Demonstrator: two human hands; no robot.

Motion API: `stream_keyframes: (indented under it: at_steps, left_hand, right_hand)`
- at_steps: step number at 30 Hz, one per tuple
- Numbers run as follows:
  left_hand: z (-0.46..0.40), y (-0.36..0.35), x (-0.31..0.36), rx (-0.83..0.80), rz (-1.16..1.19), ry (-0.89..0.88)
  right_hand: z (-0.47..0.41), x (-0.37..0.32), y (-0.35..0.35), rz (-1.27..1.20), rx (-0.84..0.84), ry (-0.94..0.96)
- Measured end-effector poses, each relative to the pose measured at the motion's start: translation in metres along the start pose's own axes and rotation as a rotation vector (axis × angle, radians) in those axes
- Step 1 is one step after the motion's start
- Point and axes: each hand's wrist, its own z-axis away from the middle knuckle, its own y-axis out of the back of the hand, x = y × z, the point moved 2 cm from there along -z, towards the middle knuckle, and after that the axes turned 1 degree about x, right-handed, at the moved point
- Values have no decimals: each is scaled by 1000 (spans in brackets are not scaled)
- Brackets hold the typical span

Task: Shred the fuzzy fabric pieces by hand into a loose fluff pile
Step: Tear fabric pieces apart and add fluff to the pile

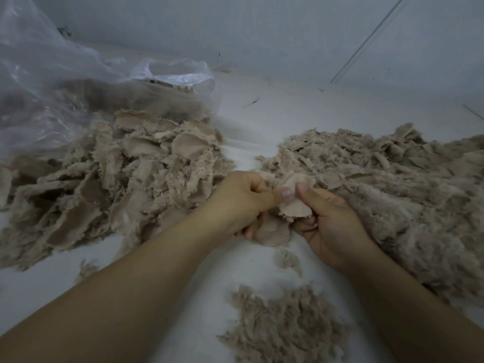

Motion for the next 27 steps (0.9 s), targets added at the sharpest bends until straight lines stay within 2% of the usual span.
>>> stream_keyframes:
  at_steps: [4, 7, 10, 13, 14, 16, 17, 20, 21, 22, 25, 27]
  left_hand:
    - [-2, -10, -4, 65, 171, -74]
    - [-6, 2, 1, 305, 149, -174]
    - [-10, 40, 7, 574, -243, -211]
    - [-5, 65, 6, 634, -911, -95]
    - [-4, 65, 5, 636, -1085, -45]
    - [-1, 60, 6, 617, -1241, -56]
    - [1, 54, 10, 615, -1258, -132]
    - [9, 30, 19, 648, -1133, -526]
    - [12, 18, 20, 630, -1095, -581]
    - [13, 7, 18, 545, -1069, -520]
    - [3, -17, -3, 231, -1040, -143]
    - [-3, -19, -12, 161, -948, -96]
  right_hand:
    - [1, 2, -3, 132, -47, 20]
    - [-1, 2, -1, 90, -34, 36]
    - [-3, 3, 2, 46, -11, 9]
    - [-5, 5, 3, 43, -1, -6]
    - [-5, 5, 4, 37, 4, -12]
    - [-6, 5, 4, 16, 10, -25]
    - [-7, 6, 5, 5, 10, -31]
    - [-7, 6, 5, -7, 7, -34]
    - [-7, 6, 5, -10, 8, -32]
    - [-8, 6, 6, -12, 9, -33]
    - [-7, 6, 5, -15, 11, -46]
    - [-6, 6, 5, 4, 4, -57]
